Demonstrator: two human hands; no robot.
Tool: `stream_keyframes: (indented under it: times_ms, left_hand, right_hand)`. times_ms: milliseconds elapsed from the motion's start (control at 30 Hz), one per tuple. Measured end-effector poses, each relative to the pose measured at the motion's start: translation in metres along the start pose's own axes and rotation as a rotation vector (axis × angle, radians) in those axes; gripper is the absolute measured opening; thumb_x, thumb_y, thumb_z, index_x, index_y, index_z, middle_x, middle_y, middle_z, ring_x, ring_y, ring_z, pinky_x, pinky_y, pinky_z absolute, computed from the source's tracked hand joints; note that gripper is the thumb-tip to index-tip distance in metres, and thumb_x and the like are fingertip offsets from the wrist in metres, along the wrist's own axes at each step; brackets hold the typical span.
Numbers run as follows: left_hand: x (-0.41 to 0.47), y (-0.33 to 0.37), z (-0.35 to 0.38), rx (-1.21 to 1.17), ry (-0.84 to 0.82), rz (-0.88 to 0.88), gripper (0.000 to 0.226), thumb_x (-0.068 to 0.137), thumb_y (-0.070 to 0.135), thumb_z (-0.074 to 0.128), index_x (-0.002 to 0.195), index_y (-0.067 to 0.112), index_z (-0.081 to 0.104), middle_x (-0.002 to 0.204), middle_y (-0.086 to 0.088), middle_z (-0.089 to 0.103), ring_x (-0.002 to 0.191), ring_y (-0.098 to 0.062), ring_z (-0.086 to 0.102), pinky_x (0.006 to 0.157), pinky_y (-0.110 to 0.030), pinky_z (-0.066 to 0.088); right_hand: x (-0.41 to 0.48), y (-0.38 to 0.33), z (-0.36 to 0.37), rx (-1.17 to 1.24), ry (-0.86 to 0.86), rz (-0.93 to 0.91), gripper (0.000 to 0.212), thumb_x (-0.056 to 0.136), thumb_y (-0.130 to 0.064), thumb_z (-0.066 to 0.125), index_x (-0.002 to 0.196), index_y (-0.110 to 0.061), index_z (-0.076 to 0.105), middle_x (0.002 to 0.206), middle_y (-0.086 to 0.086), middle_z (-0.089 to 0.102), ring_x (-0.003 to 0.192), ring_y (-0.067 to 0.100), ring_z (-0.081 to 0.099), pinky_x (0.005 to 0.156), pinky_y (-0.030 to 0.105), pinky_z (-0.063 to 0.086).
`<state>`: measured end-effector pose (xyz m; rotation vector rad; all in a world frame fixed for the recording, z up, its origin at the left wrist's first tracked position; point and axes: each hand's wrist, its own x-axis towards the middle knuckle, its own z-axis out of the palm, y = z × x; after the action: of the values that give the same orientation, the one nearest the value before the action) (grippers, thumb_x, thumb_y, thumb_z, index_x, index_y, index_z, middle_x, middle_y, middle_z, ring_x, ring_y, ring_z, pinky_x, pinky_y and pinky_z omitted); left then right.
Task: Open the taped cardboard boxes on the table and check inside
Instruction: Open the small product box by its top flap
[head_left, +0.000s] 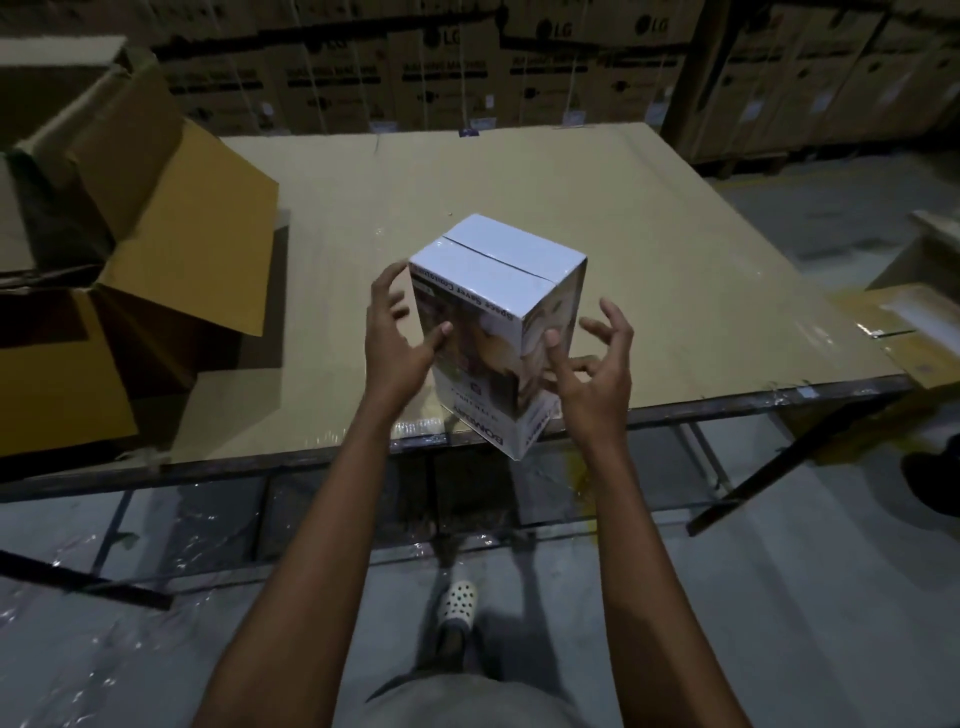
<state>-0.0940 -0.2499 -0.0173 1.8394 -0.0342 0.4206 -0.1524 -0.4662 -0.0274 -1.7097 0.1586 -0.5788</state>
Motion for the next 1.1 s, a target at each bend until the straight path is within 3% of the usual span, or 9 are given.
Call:
stream_keyframes:
  times_ms: [100,167,267,400,500,633,800,900,1100]
  left_hand:
    - [-0.052,-0.035,0.029,-0.283,0.265,-0.566,0.033,0.089,0.021,0.068,0.118,0.026,0.053,0.11,-0.008,0.067,0.089,-0.022,0.065,0.066,-0.027,0.048]
    - [-0.091,-0.058,0.042,-0.474,0.1,-1.003,0.008,0.095,0.016,0.051,0.095,0.02,0.059,0.082,-0.005,0.065,0.065,-0.016,0.057,0.055,-0.024,0.042]
    - [-0.124,-0.075,0.053,-0.583,-0.136,-1.302,0.009,0.098,0.024,0.056,0.093,0.018,0.06,0.099,-0.009,0.065,0.094,-0.024,0.062,0.081,-0.038,0.05]
    - [-0.129,-0.086,0.074,-0.724,-0.176,-1.322,0.033,0.097,0.036,0.062,0.117,0.01,0.058,0.128,-0.018,0.06,0.116,-0.035,0.057,0.096,-0.049,0.048]
    - [-0.122,-0.092,0.09,-0.812,-0.19,-1.29,0.047,0.096,0.039,0.062,0.134,0.012,0.053,0.136,-0.019,0.056,0.122,-0.038,0.056,0.104,-0.057,0.046]
    - [-0.112,-0.095,0.106,-0.934,-0.192,-1.268,0.04,0.098,0.045,0.058,0.118,0.01,0.062,0.137,-0.015,0.057,0.125,-0.038,0.054,0.107,-0.062,0.042]
    - [-0.116,-0.092,0.117,-1.12,-0.068,-1.259,0.061,0.099,0.054,0.05,0.142,0.01,0.051,0.144,-0.018,0.048,0.134,-0.041,0.046,0.11,-0.061,0.039]
    - [-0.117,-0.095,0.118,-1.175,0.022,-1.249,0.064,0.097,0.056,0.048,0.142,0.011,0.051,0.14,-0.018,0.049,0.129,-0.041,0.049,0.105,-0.062,0.043]
    - [-0.111,-0.095,0.113,-1.24,0.079,-1.239,0.06,0.099,0.05,0.052,0.14,0.007,0.053,0.138,-0.023,0.051,0.125,-0.046,0.051,0.098,-0.066,0.047]
  right_hand:
    - [0.012,0.012,-0.007,-0.019,0.075,0.016,0.061,0.091,-0.059,0.07,0.144,-0.043,0.045,0.135,-0.007,0.051,0.097,0.007,0.068,0.079,0.052,0.063]
    - [0.018,0.022,-0.013,-0.001,0.085,0.095,0.052,0.093,-0.062,0.065,0.139,-0.042,0.051,0.134,-0.007,0.055,0.103,0.005,0.065,0.082,0.051,0.063]
    - [0.024,0.041,-0.015,0.084,0.037,0.341,0.068,0.089,-0.076,0.054,0.143,-0.035,0.051,0.143,-0.001,0.054,0.126,0.023,0.058,0.087,0.046,0.06]
    - [0.03,0.067,0.0,0.074,-0.132,0.454,0.133,0.055,-0.109,0.033,0.159,-0.028,0.035,0.163,0.004,0.036,0.145,0.023,0.038,0.118,0.046,0.036]
    - [0.024,0.064,0.007,0.078,-0.231,0.452,0.094,0.092,-0.085,0.022,0.158,-0.02,0.04,0.157,0.004,0.043,0.128,0.012,0.05,0.098,0.014,0.044]
    - [0.007,0.088,0.012,0.11,-0.197,0.523,0.065,0.104,-0.066,0.028,0.153,-0.026,0.045,0.15,0.0,0.054,0.138,0.026,0.049,0.113,0.044,0.042]
    - [-0.022,0.097,0.019,0.032,-0.06,0.5,0.074,0.09,-0.084,0.036,0.124,-0.022,0.059,0.12,0.002,0.068,0.114,0.027,0.064,0.087,0.038,0.052]
    - [-0.038,0.1,0.02,-0.119,-0.004,0.494,0.062,0.101,-0.07,0.03,0.123,-0.02,0.057,0.116,0.009,0.068,0.104,0.03,0.064,0.072,0.035,0.046]
    - [-0.033,0.043,0.008,-0.127,0.218,0.063,0.052,0.1,-0.065,0.044,0.143,-0.036,0.047,0.147,0.0,0.046,0.131,0.022,0.052,0.1,0.038,0.047]
